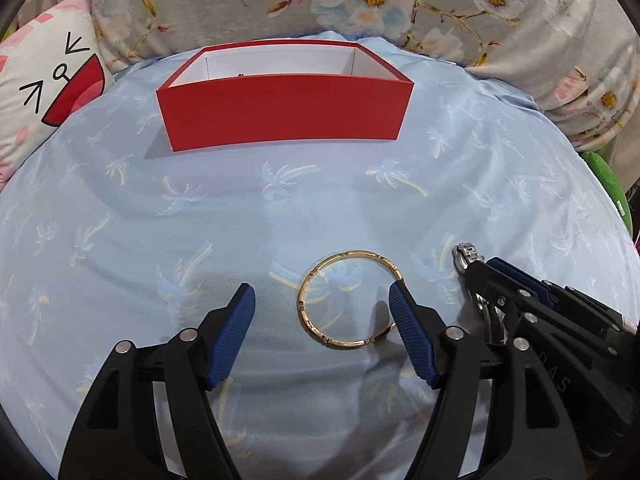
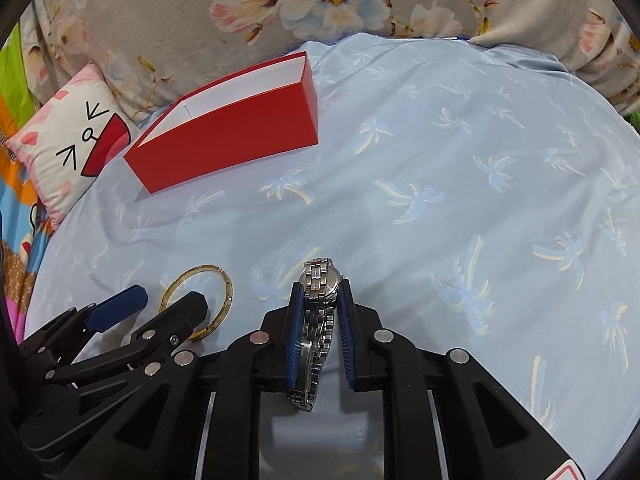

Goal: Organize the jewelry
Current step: 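Grasp the silver watch with the right tool while the left tool grasps the gold bangle, then lift the silver watch with the right tool while the left tool lifts the gold bangle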

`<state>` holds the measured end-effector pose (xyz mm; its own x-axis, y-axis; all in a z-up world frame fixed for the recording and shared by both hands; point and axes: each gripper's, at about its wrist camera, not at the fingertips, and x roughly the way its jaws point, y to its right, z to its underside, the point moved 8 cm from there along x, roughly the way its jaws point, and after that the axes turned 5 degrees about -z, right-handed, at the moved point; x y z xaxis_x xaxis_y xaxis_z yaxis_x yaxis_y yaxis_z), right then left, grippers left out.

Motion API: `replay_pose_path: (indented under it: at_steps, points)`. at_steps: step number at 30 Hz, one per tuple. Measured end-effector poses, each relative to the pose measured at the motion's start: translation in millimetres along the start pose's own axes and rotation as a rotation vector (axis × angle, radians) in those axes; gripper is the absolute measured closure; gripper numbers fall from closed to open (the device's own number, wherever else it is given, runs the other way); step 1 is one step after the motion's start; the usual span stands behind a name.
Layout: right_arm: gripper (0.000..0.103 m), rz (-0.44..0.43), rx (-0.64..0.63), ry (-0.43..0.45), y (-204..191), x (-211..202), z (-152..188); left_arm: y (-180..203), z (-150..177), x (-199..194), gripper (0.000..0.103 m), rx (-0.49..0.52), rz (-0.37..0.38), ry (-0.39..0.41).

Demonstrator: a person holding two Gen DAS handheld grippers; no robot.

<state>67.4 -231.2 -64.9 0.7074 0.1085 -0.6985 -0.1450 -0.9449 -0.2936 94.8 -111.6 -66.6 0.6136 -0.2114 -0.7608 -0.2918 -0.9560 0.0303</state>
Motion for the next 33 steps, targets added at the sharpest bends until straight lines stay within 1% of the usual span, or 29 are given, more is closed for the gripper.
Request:
replay_pose_path:
  at_steps: [4,11,16,21,26,30,32,33]
  points:
    - [0.087,-0.006,0.034,0.006,6,-4,1,4,1,-1,0.031,0.011,0.006,0.003]
    - [0.087,0.0,0.065,0.014,14,-11,5,15,-1,6,0.03,0.04,-0.008,-0.005]
    - [0.087,-0.004,0.078,0.015,18,-11,6,20,-1,11,0.029,0.082,-0.065,-0.012]
    - [0.087,0.004,0.071,0.016,18,-11,6,19,-1,11,0.03,0.085,-0.078,-0.009]
    - [0.086,0.023,0.049,0.021,15,-11,6,21,-1,9,0.039,0.097,-0.072,-0.001]
    - [0.086,0.026,0.045,0.021,14,-11,6,22,0,9,0.042,0.1,-0.067,0.003]
    - [0.086,0.026,0.043,0.022,13,-11,6,24,0,8,0.046,0.106,-0.063,0.006]
    - [0.086,0.028,0.041,0.022,14,-11,6,24,0,8,0.046,0.108,-0.064,0.006]
